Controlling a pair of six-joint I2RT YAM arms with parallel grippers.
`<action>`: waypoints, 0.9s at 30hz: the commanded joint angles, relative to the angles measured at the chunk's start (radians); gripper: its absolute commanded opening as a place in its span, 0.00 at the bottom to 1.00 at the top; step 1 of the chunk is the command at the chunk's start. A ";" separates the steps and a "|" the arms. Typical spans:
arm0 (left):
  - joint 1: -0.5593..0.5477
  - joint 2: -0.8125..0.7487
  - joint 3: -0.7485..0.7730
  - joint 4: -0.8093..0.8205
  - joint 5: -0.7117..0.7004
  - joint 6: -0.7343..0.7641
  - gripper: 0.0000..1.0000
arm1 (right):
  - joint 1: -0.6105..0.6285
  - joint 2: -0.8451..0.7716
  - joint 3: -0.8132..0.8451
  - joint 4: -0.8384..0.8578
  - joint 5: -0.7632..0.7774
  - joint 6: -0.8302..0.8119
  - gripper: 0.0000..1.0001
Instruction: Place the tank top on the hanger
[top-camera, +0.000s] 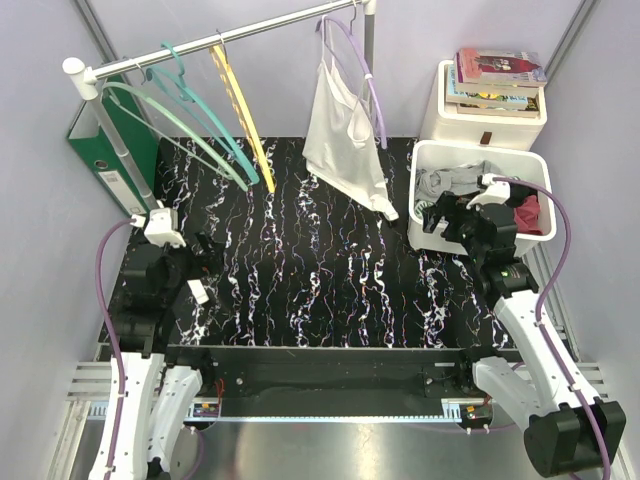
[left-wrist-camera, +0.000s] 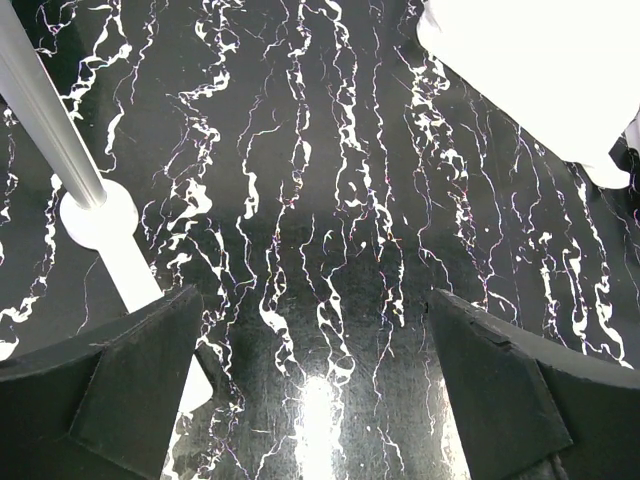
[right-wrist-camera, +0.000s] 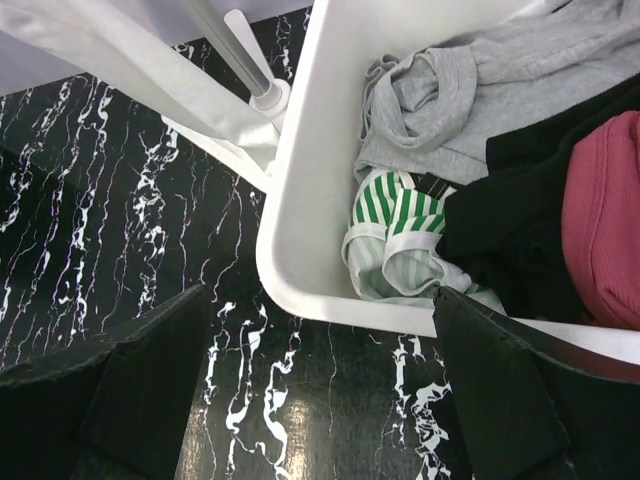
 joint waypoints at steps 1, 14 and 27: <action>-0.003 -0.016 0.042 0.050 0.021 0.010 0.99 | -0.004 -0.036 -0.007 -0.009 0.042 0.024 1.00; -0.003 -0.048 0.049 0.057 -0.027 -0.169 0.99 | -0.004 -0.123 0.059 -0.033 0.203 -0.027 1.00; -0.023 -0.030 0.000 0.105 0.169 -0.133 0.99 | -0.145 0.517 0.717 -0.423 0.430 -0.038 1.00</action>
